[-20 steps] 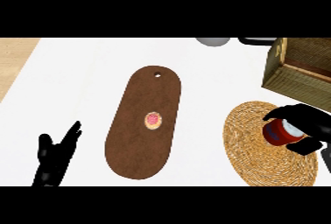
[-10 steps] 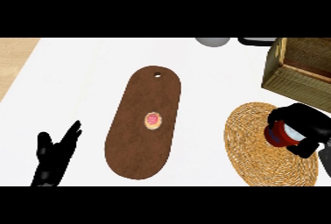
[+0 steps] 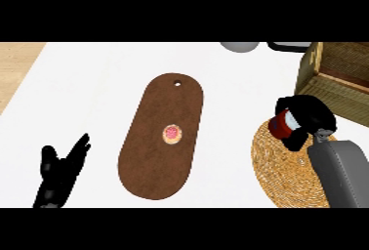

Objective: Pick the can from the placemat and place it in the basket

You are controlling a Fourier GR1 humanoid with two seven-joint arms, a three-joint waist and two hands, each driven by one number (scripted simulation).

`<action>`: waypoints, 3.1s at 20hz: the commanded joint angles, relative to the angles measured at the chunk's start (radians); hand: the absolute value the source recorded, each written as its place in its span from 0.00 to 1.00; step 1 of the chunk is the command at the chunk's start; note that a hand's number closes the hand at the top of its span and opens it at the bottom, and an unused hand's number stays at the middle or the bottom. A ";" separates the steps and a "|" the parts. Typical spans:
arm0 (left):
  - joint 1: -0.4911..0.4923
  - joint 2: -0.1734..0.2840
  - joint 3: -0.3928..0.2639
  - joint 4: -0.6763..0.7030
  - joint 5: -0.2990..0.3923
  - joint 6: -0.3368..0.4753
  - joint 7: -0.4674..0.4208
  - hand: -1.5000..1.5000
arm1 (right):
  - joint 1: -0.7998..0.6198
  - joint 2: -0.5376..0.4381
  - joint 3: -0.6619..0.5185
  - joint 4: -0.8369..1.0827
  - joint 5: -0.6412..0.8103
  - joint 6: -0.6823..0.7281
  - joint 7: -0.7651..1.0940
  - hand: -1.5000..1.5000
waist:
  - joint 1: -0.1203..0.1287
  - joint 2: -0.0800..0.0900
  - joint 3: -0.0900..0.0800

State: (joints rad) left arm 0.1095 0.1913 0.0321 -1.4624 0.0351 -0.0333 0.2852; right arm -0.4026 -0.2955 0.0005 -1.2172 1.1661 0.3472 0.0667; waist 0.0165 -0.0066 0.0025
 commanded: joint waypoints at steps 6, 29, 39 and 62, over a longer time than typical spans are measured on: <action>0.015 -0.007 -0.011 0.030 -0.002 -0.011 0.008 0.50 | -0.249 0.290 -0.229 -0.156 -0.210 -0.282 0.469 1.00 | 0.014 0.001 0.002; 0.086 -0.034 -0.022 -0.039 -0.015 -0.007 0.032 0.50 | -0.838 -0.088 -0.407 -0.096 -0.140 -0.224 0.883 1.00 | -0.007 0.005 -0.003; -0.003 -0.016 0.019 0.034 -0.017 -0.011 0.030 0.50 | -0.830 -0.228 -0.457 0.240 -0.186 -0.360 0.662 1.00 | -0.002 0.012 -0.003; 0.012 -0.069 -0.006 0.034 -0.055 0.012 0.004 0.50 | -0.674 -0.390 -0.603 0.656 -0.294 -0.733 0.396 1.00 | 0.013 0.020 -0.003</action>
State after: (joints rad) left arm 0.1084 0.1538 0.0461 -1.4615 0.0017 -0.0479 0.2660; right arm -1.0927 -0.6530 -0.6407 -0.6081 0.7836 -0.2882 0.3969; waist 0.0226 0.0028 0.0082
